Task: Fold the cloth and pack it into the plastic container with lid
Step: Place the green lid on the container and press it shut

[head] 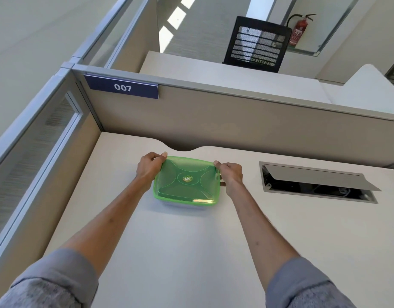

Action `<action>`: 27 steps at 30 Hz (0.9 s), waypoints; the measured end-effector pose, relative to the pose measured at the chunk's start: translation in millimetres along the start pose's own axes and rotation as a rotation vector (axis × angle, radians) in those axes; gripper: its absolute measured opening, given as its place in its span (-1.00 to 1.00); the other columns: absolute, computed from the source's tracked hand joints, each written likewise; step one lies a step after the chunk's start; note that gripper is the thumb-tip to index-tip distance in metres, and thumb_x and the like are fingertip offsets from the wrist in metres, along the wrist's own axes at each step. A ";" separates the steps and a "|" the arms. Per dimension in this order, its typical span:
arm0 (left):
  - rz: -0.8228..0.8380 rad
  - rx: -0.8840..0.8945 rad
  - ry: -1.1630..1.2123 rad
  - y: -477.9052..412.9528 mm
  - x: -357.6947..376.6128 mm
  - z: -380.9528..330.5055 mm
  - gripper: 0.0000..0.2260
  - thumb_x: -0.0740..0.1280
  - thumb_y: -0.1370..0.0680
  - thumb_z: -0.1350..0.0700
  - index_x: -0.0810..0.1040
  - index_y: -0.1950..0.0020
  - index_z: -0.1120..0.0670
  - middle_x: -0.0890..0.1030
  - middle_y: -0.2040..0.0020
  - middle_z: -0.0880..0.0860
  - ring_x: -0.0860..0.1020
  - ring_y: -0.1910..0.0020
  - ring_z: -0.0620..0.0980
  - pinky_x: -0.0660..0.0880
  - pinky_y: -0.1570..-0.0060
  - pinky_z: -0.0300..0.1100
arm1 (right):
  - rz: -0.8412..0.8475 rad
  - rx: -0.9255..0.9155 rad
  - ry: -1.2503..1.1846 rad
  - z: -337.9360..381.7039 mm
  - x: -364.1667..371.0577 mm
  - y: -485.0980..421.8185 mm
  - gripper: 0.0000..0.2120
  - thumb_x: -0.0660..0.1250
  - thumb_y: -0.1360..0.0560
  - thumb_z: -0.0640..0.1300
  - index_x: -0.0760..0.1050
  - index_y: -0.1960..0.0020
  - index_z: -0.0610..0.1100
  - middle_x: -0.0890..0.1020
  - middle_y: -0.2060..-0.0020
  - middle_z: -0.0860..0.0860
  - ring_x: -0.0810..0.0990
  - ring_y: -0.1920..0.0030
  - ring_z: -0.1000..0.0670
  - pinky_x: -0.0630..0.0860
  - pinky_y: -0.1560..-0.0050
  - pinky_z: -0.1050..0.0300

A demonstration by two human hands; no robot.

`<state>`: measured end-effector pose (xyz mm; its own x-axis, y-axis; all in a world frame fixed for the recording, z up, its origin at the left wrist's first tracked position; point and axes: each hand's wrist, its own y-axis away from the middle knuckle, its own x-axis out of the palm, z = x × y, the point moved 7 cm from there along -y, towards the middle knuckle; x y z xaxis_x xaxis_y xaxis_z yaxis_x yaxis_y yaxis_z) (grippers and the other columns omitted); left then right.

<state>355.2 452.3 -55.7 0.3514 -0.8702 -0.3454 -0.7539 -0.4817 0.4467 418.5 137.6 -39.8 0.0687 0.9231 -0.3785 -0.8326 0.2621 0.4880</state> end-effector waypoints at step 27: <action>0.283 0.035 0.097 118.7 -23.6 64.7 -0.68 0.42 -0.69 -0.11 0.54 -0.39 -0.02 0.73 -0.10 0.14 0.75 -0.08 0.14 0.69 0.09 -0.07 | -0.014 0.036 -0.201 -82.7 -17.3 91.4 -0.74 0.49 -0.62 -0.03 0.60 -0.19 -0.17 0.66 0.04 -0.04 0.65 0.14 -0.10 0.74 0.05 -0.13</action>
<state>221.5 422.3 -47.9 0.1749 -0.9760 -0.1296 -0.8474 -0.2163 0.4849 295.8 122.3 -53.7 0.1913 0.9560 -0.2226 -0.8108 0.2817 0.5130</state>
